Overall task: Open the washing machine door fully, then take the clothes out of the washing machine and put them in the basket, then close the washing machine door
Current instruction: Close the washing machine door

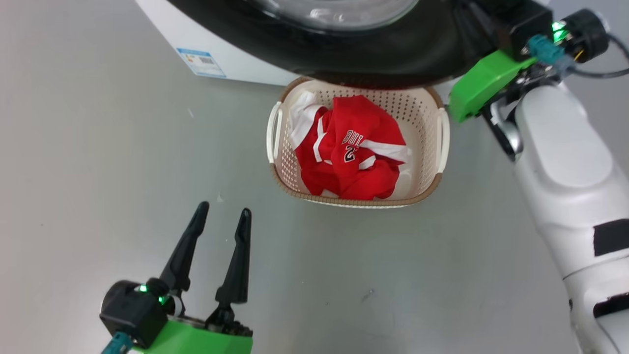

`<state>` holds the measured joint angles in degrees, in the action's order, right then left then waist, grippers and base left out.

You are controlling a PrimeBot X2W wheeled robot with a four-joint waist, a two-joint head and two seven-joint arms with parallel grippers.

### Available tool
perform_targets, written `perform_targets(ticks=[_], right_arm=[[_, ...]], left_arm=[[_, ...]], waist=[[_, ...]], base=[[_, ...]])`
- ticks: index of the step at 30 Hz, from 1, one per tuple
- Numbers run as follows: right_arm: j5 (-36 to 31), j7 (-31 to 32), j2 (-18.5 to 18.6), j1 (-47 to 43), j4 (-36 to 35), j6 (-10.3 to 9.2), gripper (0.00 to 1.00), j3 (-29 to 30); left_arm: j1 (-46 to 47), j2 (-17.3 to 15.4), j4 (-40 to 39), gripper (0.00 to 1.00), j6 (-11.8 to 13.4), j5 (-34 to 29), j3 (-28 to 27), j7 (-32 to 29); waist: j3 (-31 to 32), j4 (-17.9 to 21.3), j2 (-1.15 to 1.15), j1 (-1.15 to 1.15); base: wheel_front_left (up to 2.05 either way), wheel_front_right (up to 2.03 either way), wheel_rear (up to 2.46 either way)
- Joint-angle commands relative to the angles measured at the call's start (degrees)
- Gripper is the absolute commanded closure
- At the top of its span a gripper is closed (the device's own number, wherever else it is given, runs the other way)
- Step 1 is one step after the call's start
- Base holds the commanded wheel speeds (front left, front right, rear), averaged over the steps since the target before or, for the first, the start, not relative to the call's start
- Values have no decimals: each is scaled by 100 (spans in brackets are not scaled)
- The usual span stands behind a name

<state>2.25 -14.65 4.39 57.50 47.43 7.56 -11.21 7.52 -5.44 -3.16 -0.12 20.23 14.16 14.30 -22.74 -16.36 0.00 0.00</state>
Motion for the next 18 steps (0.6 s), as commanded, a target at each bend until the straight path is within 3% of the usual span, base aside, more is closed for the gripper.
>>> perform_targets(ticks=[1,18], right_arm=[[-80,-35,-22,212,-56,-8,100,90],[-745,-35,490,1165,460,-8,100,906]], left_arm=[[203,-16,-104,0,-66,-90,-233,69],[379,233,15,0,-405,-212,-336,70]], waist=[[-122,-89,0,0],[-365,-533,0,0]], base=[[0,0,0],[0,0,0]])
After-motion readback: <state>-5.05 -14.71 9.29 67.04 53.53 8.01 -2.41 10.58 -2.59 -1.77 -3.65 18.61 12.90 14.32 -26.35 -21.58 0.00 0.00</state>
